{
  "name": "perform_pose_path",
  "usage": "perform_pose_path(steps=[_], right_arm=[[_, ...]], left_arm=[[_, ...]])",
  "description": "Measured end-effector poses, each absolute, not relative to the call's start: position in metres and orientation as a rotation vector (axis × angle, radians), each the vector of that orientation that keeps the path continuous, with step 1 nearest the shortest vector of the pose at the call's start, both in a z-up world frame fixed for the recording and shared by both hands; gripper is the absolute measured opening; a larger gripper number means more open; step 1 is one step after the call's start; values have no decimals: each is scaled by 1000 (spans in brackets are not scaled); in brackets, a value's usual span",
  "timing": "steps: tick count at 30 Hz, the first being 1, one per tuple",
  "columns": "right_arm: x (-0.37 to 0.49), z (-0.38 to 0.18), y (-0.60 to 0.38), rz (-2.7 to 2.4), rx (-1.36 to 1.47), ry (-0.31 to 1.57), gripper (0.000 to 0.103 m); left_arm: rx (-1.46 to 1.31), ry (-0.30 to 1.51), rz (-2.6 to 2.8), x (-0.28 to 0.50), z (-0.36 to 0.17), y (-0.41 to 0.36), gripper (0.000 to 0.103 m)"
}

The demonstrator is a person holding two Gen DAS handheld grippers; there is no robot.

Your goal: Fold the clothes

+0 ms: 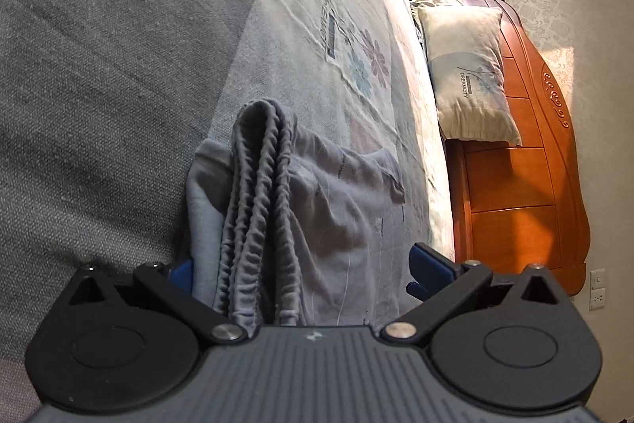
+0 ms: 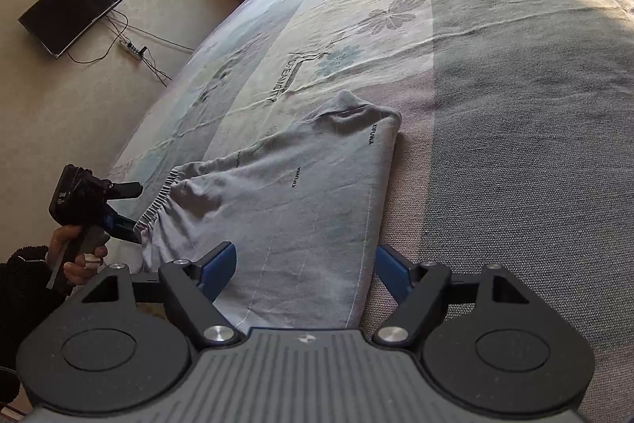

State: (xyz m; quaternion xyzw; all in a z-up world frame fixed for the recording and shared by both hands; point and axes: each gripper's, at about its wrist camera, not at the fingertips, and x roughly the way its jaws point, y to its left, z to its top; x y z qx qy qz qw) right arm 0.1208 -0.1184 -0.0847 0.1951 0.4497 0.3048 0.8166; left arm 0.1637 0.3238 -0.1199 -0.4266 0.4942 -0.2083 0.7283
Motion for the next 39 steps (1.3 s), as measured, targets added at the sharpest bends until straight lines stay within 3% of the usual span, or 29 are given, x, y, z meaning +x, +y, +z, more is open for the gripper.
perform_pose_path(steps=[5, 12, 22, 28, 29, 31, 33, 34, 35, 36, 37, 39], right_arm=[[152, -110, -131, 636, 616, 1047, 82], [198, -133, -124, 743, 843, 1074, 92], [180, -133, -125, 892, 818, 1173, 92], [208, -132, -109, 887, 816, 1122, 92], [209, -131, -110, 877, 824, 1129, 89], [206, -133, -116, 867, 780, 1119, 75], [203, -143, -127, 840, 827, 1116, 49], [202, -149, -132, 826, 850, 1116, 39], [203, -157, -137, 800, 880, 1130, 17], [204, -160, -138, 799, 886, 1127, 5], [204, -162, -138, 798, 892, 1124, 5], [204, -163, -137, 792, 883, 1121, 6]], left_arm=[[-895, 1099, -489, 156, -118, 321, 102], [-887, 1111, -486, 158, -117, 323, 102], [-885, 1075, -498, 151, -119, 326, 102], [-866, 1069, -503, 148, -118, 325, 102], [-858, 1063, -507, 146, -118, 325, 101], [-852, 1063, -514, 145, -119, 328, 97], [-857, 1075, -505, 146, -120, 334, 86], [-862, 1085, -488, 144, -123, 339, 72], [-878, 1093, -460, 142, -127, 344, 51], [-902, 1099, -430, 139, -132, 349, 38], [-925, 1104, -400, 136, -137, 353, 25], [-944, 1088, -392, 132, -142, 355, 26]])
